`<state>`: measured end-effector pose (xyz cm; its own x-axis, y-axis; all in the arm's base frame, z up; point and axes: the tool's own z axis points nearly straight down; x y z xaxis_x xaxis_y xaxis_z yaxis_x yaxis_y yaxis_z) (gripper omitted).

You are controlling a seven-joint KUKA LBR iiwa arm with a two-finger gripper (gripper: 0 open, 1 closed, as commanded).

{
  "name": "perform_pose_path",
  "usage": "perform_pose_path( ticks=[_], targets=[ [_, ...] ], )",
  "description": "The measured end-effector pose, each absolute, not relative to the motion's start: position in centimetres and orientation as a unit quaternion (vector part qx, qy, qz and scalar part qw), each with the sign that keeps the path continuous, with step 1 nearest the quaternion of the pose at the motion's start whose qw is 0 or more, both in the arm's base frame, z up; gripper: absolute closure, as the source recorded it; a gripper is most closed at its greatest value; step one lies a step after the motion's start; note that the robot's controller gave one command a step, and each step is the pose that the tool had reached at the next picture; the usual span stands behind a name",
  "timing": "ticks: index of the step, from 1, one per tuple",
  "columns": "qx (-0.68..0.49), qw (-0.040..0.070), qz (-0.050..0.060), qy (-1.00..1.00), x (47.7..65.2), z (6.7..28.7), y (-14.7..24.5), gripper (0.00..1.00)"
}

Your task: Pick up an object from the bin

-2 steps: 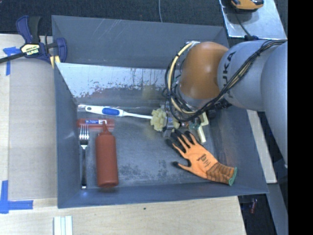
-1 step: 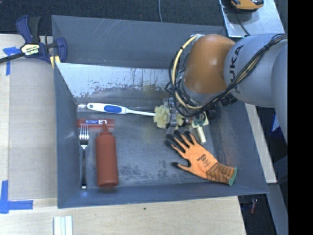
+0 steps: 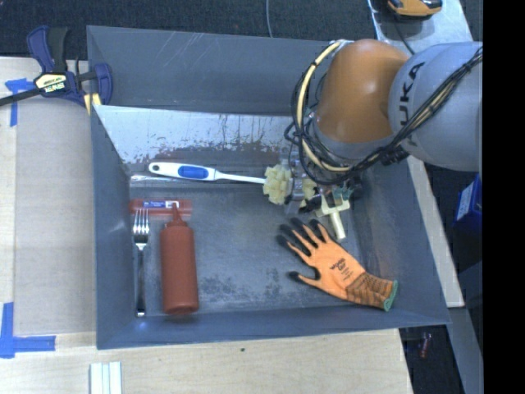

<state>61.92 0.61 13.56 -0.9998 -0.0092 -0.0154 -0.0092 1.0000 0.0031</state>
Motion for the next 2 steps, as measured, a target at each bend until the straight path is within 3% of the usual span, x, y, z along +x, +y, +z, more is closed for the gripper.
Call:
perform_pose_path(
  ticks=[2],
  targets=[
    [-0.004,0.01,0.002,1.0,62.0,17.1,0.6,1.0]
  ],
)
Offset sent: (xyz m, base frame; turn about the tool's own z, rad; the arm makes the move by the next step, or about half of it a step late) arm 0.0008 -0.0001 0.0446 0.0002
